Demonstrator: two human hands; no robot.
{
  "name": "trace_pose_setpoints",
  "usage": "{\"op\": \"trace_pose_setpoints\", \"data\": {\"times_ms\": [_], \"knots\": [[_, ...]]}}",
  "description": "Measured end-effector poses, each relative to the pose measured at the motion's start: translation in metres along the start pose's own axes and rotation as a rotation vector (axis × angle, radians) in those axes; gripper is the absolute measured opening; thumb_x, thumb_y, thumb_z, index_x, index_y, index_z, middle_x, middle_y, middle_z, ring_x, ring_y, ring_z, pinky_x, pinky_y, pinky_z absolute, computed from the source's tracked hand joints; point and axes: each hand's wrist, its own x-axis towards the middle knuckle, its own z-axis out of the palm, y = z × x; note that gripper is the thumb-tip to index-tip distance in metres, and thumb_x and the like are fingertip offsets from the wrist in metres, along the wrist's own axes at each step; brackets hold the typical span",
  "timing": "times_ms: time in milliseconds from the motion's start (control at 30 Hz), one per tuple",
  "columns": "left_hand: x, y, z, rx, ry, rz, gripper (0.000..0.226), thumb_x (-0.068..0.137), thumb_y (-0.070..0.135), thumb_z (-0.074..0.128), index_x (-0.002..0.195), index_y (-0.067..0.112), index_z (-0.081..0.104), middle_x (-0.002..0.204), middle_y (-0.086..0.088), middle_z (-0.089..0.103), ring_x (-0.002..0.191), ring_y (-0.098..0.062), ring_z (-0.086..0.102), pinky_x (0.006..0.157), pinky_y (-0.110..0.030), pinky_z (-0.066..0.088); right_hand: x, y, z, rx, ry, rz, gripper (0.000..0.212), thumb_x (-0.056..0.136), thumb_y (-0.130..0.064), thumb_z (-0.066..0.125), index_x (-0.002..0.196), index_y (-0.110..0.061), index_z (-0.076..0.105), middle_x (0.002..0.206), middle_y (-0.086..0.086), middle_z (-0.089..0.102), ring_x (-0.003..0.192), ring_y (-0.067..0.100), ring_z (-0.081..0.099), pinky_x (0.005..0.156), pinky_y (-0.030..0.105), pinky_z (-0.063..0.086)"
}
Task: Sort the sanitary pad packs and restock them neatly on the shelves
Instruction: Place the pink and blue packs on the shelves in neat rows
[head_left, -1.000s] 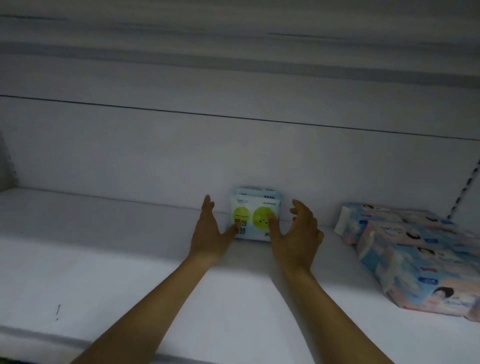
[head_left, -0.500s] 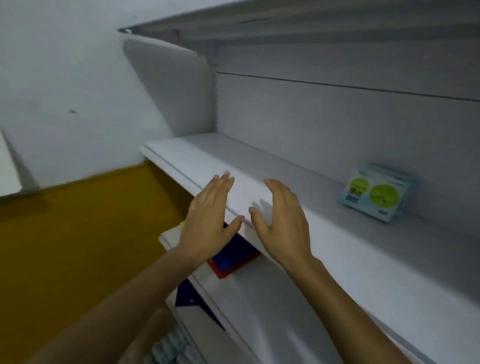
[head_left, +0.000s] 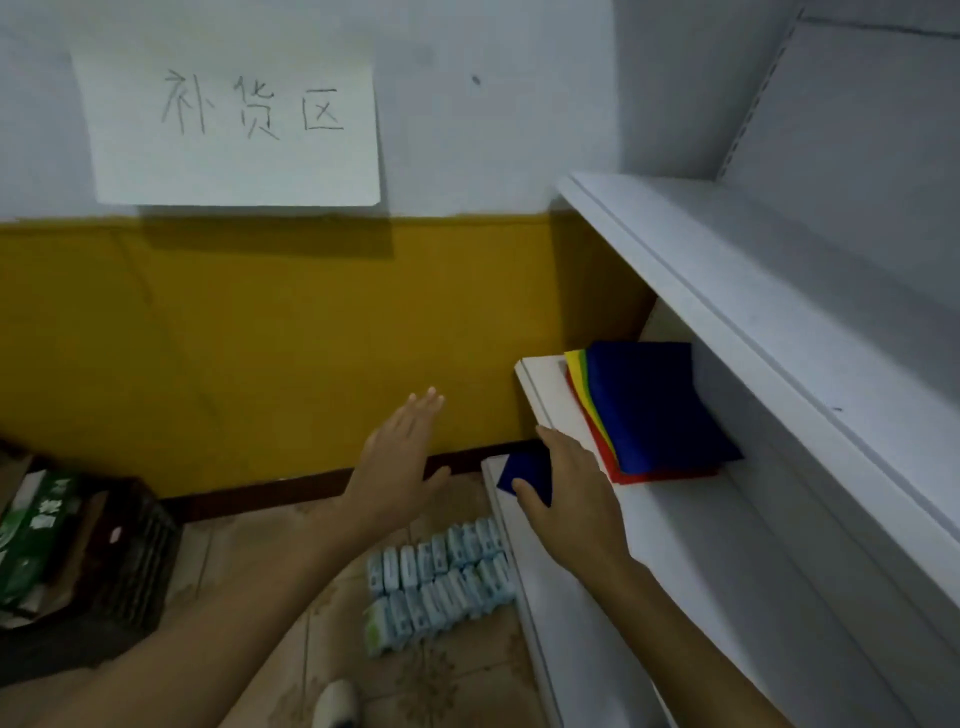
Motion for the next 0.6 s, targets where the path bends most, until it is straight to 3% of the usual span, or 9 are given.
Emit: {"op": "trace_pose_setpoints", "data": {"times_ms": [100,300,333,400,467,600], "knots": [[0.0,-0.051,0.001,-0.002,-0.094,-0.095,0.079,0.095,0.036,0.054,0.153,0.023,0.002,0.161,0.006,-0.001,0.148,-0.014,-0.001,0.118,-0.046,0.018,0.015,-0.012,0.055,0.015,-0.135,0.03,0.062,0.093,-0.038,0.056,0.146,-0.013,0.034,0.143,0.004,0.045,0.129,0.022,0.044,0.105,0.038,0.04],[0.012,-0.163,-0.002,-0.063,-0.171,-0.161,0.08,0.095,0.032,0.057,0.153,0.018,0.004,0.16,0.005,0.004,0.148,-0.015,0.004,0.119,-0.04,0.017,0.058,-0.054,0.165,0.082,-0.381,0.217,0.041,0.098,-0.022,0.052,0.136,-0.009,0.043,0.131,0.006,0.05,0.124,0.021,0.047,0.09,0.005,0.029],[0.014,-0.18,-0.001,-0.064,-0.183,-0.166,0.082,0.094,0.032,0.058,0.153,0.018,0.004,0.16,0.004,0.003,0.148,-0.016,0.005,0.119,-0.039,0.017,0.063,-0.061,0.177,0.059,-0.384,0.215,0.04,0.098,-0.022,0.052,0.135,-0.009,0.045,0.129,0.005,0.051,0.121,0.021,0.049,0.089,0.007,0.031],[0.019,-0.207,0.001,-0.042,-0.22,-0.17,0.085,0.093,0.034,0.06,0.153,0.017,0.002,0.16,0.002,0.004,0.148,-0.017,0.006,0.119,-0.037,0.017,0.07,-0.071,0.196,-0.012,-0.369,0.187,0.042,0.094,-0.028,0.054,0.133,-0.012,0.047,0.124,0.005,0.055,0.112,0.022,0.053,0.092,0.026,0.043],[0.027,-0.228,0.005,-0.037,-0.248,-0.172,0.085,0.092,0.035,0.06,0.153,0.014,0.004,0.161,-0.002,0.007,0.148,-0.019,0.009,0.119,-0.036,0.017,0.074,-0.074,0.213,-0.026,-0.377,0.195,0.048,0.091,-0.031,0.056,0.133,-0.011,0.047,0.123,0.007,0.056,0.11,0.023,0.054,0.09,0.036,0.047],[0.033,-0.26,0.029,-0.098,-0.321,-0.225,0.079,0.091,0.039,0.056,0.152,0.008,0.014,0.159,-0.01,0.017,0.146,-0.026,0.018,0.118,-0.041,0.021,0.077,-0.062,0.24,0.062,-0.501,0.331,0.052,0.095,-0.031,0.058,0.141,-0.017,0.039,0.127,-0.005,0.053,0.113,0.009,0.052,0.088,0.016,0.035]]}}
